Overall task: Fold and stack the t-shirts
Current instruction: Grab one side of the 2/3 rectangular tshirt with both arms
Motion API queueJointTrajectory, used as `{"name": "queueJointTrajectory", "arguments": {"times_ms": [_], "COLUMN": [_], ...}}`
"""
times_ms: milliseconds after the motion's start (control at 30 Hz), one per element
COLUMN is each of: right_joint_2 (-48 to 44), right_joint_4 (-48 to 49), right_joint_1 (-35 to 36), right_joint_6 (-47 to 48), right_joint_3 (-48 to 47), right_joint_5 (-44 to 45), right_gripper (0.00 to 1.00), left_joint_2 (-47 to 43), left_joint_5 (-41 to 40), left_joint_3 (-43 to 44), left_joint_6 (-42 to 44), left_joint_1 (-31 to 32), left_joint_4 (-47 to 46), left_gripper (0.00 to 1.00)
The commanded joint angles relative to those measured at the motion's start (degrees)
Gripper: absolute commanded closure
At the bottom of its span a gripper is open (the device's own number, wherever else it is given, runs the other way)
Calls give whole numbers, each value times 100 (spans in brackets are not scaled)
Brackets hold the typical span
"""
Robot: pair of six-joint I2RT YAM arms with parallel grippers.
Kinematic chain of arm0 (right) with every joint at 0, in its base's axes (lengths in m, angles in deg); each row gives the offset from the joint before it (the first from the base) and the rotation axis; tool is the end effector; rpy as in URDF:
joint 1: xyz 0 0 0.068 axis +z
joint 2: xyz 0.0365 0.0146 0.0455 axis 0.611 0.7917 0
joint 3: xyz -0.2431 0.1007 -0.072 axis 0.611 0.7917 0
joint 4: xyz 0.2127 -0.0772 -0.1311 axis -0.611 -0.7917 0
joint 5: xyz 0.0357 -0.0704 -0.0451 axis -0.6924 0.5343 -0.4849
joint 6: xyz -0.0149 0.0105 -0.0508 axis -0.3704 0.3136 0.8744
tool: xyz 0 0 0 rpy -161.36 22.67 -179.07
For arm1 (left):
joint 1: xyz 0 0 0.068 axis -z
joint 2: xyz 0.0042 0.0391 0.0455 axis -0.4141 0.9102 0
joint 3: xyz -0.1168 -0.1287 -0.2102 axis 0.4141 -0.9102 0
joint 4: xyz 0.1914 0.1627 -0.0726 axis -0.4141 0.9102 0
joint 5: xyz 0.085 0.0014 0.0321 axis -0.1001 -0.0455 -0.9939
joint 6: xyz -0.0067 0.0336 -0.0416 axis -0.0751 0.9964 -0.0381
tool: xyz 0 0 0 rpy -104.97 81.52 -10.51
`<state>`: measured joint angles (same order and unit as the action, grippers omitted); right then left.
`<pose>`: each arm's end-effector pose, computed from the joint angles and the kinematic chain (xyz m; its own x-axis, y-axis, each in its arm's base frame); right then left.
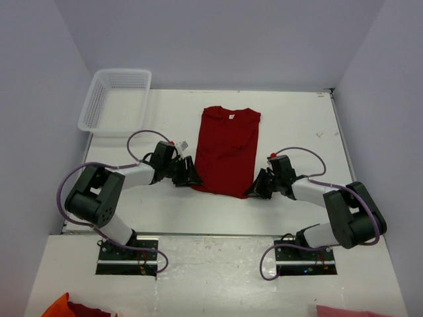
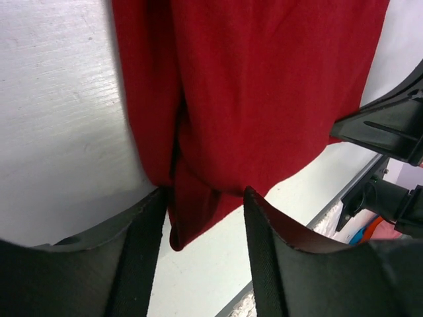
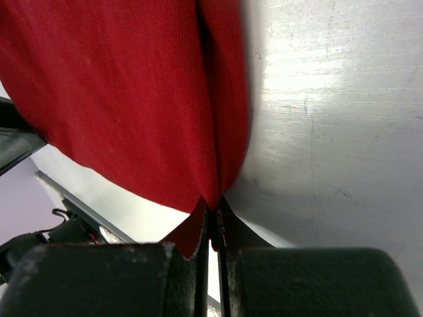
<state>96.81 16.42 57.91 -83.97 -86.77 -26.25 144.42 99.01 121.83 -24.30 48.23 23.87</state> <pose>0.2101 0.0935 0.1208 -0.9125 0.3905 -0.1220 0.2181 0.7165 0.6626 0.2549 -0.1313 0.1339 -0.9577 -0.1705 -0.2320 0.0347 0.7314 -0.6811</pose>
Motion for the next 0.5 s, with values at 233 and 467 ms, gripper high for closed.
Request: {"name": "queueJointTrajectory", "arguments": {"times_ms": [233, 467], "right_joint_2": [4, -408], "right_joint_4": [-84, -846], "right_joint_1": [23, 488], "right_joint_6": [153, 320], "right_joint_3": [40, -302], "right_joint_5": [346, 1056], "right_gripper": [100, 100], "left_joint_2": [381, -268], "left_joint_5": [-353, -300], "left_joint_3": [-75, -452], "left_joint_6": [97, -35], "left_joint_1": [40, 198], "left_joint_4": [137, -21], "left_gripper": [100, 100]}}
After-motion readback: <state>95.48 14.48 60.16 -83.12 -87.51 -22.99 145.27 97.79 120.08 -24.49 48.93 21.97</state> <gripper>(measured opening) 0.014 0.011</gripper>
